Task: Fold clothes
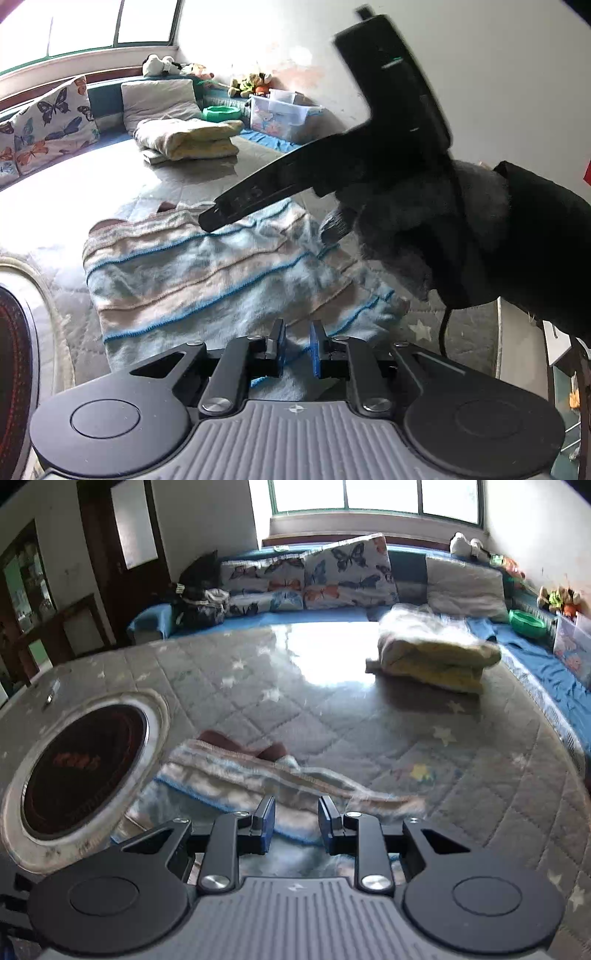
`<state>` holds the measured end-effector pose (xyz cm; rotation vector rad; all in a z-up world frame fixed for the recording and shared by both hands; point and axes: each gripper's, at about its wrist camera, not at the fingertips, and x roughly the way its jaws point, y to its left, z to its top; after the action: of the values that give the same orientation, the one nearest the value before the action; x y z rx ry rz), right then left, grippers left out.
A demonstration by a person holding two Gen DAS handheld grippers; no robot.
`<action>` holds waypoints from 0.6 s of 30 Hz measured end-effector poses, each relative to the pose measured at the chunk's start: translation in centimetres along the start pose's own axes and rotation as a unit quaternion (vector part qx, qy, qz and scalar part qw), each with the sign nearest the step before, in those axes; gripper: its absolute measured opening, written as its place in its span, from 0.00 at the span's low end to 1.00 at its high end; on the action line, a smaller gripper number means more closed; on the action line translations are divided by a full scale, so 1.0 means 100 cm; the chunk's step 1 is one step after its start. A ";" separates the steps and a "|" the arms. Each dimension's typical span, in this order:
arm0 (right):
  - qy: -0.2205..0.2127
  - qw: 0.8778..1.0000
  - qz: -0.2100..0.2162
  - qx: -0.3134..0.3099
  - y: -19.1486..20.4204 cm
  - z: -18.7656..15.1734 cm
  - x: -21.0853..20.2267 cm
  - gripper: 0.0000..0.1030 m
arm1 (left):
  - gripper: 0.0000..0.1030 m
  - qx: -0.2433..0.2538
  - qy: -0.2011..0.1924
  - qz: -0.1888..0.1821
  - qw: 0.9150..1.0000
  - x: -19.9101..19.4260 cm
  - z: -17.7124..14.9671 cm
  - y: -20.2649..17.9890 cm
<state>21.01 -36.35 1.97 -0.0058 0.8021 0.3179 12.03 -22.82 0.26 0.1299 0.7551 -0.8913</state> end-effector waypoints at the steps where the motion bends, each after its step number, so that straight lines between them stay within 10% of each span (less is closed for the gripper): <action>1: 0.000 1.000 0.000 0.003 0.000 0.000 0.002 0.25 | 0.15 0.004 0.003 0.000 1.000 0.001 -0.001 -0.002; 18: -0.002 1.000 0.015 -0.025 0.018 -0.047 -0.062 0.25 | 0.15 -0.040 -0.017 0.058 0.997 -0.034 -0.013 0.023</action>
<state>13.18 -36.91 3.25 -0.0395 0.7900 0.3670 11.62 -18.58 1.04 0.0858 0.7431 -0.7506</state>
